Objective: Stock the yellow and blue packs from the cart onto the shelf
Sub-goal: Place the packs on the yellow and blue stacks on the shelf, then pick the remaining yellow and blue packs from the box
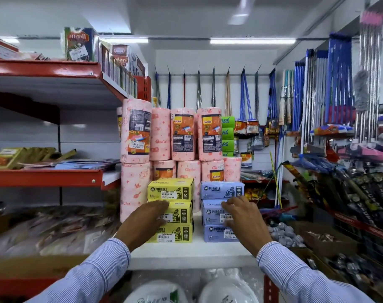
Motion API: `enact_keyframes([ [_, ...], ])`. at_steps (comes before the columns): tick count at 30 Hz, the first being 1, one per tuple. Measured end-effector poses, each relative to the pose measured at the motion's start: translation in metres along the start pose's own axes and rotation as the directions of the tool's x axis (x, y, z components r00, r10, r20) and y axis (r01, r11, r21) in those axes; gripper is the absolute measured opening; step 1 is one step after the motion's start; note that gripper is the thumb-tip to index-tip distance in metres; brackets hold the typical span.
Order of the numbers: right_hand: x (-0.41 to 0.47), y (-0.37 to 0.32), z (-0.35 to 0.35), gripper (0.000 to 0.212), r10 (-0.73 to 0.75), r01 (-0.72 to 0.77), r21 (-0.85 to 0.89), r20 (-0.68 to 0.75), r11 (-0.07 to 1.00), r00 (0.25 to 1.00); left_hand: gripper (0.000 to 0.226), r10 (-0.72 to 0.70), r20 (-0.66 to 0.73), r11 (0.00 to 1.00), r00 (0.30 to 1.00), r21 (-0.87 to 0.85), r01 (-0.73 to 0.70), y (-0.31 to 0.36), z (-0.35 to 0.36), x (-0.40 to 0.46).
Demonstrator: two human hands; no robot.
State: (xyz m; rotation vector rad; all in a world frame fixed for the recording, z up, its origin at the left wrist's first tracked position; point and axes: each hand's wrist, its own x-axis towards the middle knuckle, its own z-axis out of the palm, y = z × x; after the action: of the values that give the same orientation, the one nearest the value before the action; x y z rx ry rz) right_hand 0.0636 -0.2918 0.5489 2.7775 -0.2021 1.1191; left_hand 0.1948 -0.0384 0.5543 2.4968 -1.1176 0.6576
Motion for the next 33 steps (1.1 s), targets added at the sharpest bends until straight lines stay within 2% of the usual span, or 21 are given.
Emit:
enact_keyframes([
  [2,-0.012,-0.007,0.002,0.049,0.012,-0.012,0.023,-0.028,1.0,1.0,0.061,0.087,-0.074,0.994,0.993,0.07,-0.082,0.004,0.009,-0.011],
  [5,-0.038,-0.019,0.003,0.061,0.001,0.0,0.023,-0.057,1.0,0.998,0.071,0.184,-0.166,0.978,0.969,0.131,-0.163,0.021,0.021,-0.036],
  [9,-0.092,-0.033,0.007,0.063,0.005,-0.004,0.076,-0.017,0.997,1.0,0.076,0.228,-0.173,0.971,0.958,0.115,-0.21,0.053,0.044,-0.089],
  [15,-0.205,-0.048,0.033,0.066,-0.017,-0.016,0.167,0.198,0.986,0.98,0.07,0.214,-0.018,0.977,0.977,0.007,-0.214,0.074,0.107,-0.183],
  [18,-0.266,-0.055,0.055,0.065,0.017,-0.098,0.215,0.35,0.972,0.937,0.071,0.169,0.114,0.983,0.979,-0.091,-0.159,0.077,0.145,-0.233],
  [21,-0.326,-0.061,0.087,0.06,0.033,-0.175,0.222,0.528,0.959,0.849,0.075,0.116,0.288,0.988,0.951,-0.131,-0.081,0.08,0.192,-0.285],
  [25,-0.398,-0.071,0.13,0.052,0.017,-0.238,0.219,0.702,0.946,0.712,0.074,0.06,0.494,0.988,0.867,-0.155,0.02,0.084,0.25,-0.347],
  [29,-0.476,-0.082,0.182,0.051,0.009,-0.306,0.153,0.883,0.94,0.469,0.07,0.019,0.658,0.981,0.753,-0.159,0.115,0.087,0.32,-0.412],
  [32,-0.52,-0.09,0.22,0.048,-0.038,-0.293,0.119,0.962,0.949,0.27,0.067,-0.022,0.768,0.968,0.64,-0.144,0.207,0.09,0.37,-0.448],
  [33,-0.53,-0.092,0.231,0.045,-0.058,-0.282,0.123,0.972,0.952,0.228,0.067,-0.025,0.8,0.961,0.6,-0.147,0.235,0.09,0.384,-0.455],
])
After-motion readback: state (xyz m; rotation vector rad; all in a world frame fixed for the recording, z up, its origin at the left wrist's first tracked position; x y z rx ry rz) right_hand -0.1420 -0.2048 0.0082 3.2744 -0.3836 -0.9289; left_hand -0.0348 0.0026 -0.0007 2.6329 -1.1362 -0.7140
